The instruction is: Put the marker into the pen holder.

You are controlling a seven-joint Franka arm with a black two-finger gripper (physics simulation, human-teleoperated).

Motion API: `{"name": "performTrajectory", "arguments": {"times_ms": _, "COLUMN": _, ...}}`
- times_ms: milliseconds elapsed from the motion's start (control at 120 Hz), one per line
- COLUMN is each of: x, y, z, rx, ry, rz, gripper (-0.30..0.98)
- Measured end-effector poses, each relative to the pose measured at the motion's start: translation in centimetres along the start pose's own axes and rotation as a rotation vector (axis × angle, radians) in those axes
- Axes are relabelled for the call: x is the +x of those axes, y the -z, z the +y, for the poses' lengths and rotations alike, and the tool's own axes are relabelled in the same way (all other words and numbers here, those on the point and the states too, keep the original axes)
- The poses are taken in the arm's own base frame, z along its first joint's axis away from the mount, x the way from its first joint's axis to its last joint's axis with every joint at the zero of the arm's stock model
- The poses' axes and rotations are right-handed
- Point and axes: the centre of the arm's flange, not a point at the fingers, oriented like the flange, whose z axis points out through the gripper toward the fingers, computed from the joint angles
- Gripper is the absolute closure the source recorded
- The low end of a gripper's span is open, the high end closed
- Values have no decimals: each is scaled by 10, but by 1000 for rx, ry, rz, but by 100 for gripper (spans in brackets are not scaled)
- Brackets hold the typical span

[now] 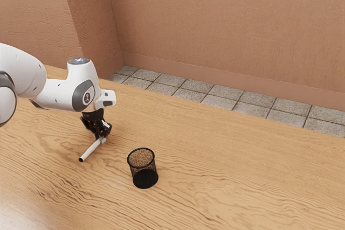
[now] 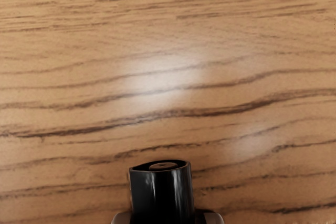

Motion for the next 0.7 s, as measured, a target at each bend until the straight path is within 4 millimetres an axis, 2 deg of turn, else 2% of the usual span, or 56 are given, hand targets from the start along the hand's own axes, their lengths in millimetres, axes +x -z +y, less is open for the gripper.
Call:
{"name": "performTrajectory", "arguments": {"times_ms": 508, "x": -1, "y": 4, "z": 9, "rx": 1, "ry": -65, "rz": -2, "gripper": 68}}
{"name": "performTrajectory", "arguments": {"times_ms": 642, "x": -9, "y": 18, "z": 20, "rx": -2, "ry": -82, "rz": 6, "gripper": 69}}
{"name": "performTrajectory", "arguments": {"times_ms": 700, "x": -9, "y": 36, "z": 33, "rx": 0, "ry": -104, "rz": 25, "gripper": 70}}
